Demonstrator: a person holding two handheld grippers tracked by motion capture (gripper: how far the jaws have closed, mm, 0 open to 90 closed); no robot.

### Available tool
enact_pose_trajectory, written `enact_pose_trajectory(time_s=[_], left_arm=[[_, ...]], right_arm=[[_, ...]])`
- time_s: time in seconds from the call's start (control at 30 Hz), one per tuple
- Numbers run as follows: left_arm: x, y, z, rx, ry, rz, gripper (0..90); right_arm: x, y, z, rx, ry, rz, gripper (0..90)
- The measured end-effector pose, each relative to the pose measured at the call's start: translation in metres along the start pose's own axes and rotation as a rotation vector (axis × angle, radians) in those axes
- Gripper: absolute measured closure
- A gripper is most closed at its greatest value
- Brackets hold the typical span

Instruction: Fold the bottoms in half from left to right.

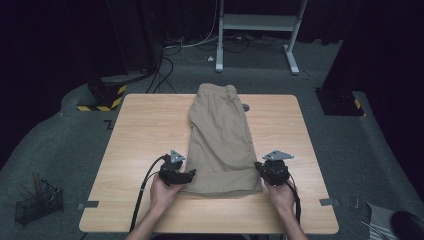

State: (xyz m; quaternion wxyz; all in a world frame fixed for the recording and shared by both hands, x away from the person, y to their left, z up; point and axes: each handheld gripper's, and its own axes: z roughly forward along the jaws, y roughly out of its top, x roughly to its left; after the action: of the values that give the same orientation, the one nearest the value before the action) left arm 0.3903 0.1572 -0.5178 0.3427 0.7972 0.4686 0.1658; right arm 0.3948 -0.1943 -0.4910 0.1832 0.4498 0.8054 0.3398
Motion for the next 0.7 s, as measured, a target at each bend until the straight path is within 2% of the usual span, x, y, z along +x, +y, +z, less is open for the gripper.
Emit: enact_pose_trajectory(time_s=[0.03,0.1,0.13,0.2,0.27,0.33,0.37,0.43,0.47,0.5,0.57,0.6,0.63,0.67,0.7], left_arm=[[0.0,0.0,0.0,0.002,-0.003,-0.002,33.8],[0.001,0.002,-0.003,0.002,-0.004,0.001,34.4],[0.001,0.003,-0.004,-0.003,-0.008,0.0,34.5],[0.002,0.005,-0.006,-0.018,-0.01,-0.006,35.1],[0.009,0.012,-0.007,-0.029,-0.019,-0.029,35.3],[0.011,0.015,-0.006,-0.032,-0.024,-0.043,35.6],[0.016,0.02,-0.002,-0.043,-0.015,-0.061,37.8],[0.018,0.022,0.003,-0.033,-0.016,-0.072,38.5],[0.022,0.024,0.011,-0.015,-0.026,-0.094,42.3],[0.023,0.025,0.014,-0.014,-0.035,-0.095,45.3],[0.022,0.024,0.019,-0.017,-0.05,-0.083,56.0],[0.022,0.024,0.019,-0.017,-0.05,-0.083,63.2],[0.022,0.024,0.02,-0.013,-0.052,-0.075,70.5],[0.021,0.023,0.019,-0.008,-0.059,-0.057,76.4],[0.021,0.023,0.019,-0.008,-0.059,-0.057,81.7]], right_arm=[[0.001,-0.004,0.004,0.05,-0.025,-0.013,88.1],[0.004,-0.006,0.006,0.09,-0.061,-0.039,84.3],[0.004,-0.007,0.005,0.089,-0.059,-0.038,80.8],[0.0,-0.004,-0.001,0.051,-0.037,-0.009,75.4],[-0.002,0.001,-0.003,0.01,-0.009,0.022,69.5],[-0.002,0.005,-0.002,-0.002,-0.005,0.023,67.3],[0.0,0.014,0.005,-0.009,-0.001,0.029,62.2],[0.0,0.017,0.011,-0.005,-0.007,0.028,61.7],[-0.002,0.022,0.025,0.034,-0.007,0.047,61.9],[-0.004,0.023,0.032,0.06,-0.002,0.054,64.7],[-0.005,0.022,0.041,0.092,-0.013,0.047,75.7],[-0.005,0.022,0.041,0.092,-0.013,0.047,75.7],[-0.008,0.019,0.043,0.095,-0.017,0.043,86.8],[-0.009,0.018,0.042,0.086,-0.017,0.044,88.9],[-0.01,0.016,0.041,0.087,-0.011,0.049,89.4]])
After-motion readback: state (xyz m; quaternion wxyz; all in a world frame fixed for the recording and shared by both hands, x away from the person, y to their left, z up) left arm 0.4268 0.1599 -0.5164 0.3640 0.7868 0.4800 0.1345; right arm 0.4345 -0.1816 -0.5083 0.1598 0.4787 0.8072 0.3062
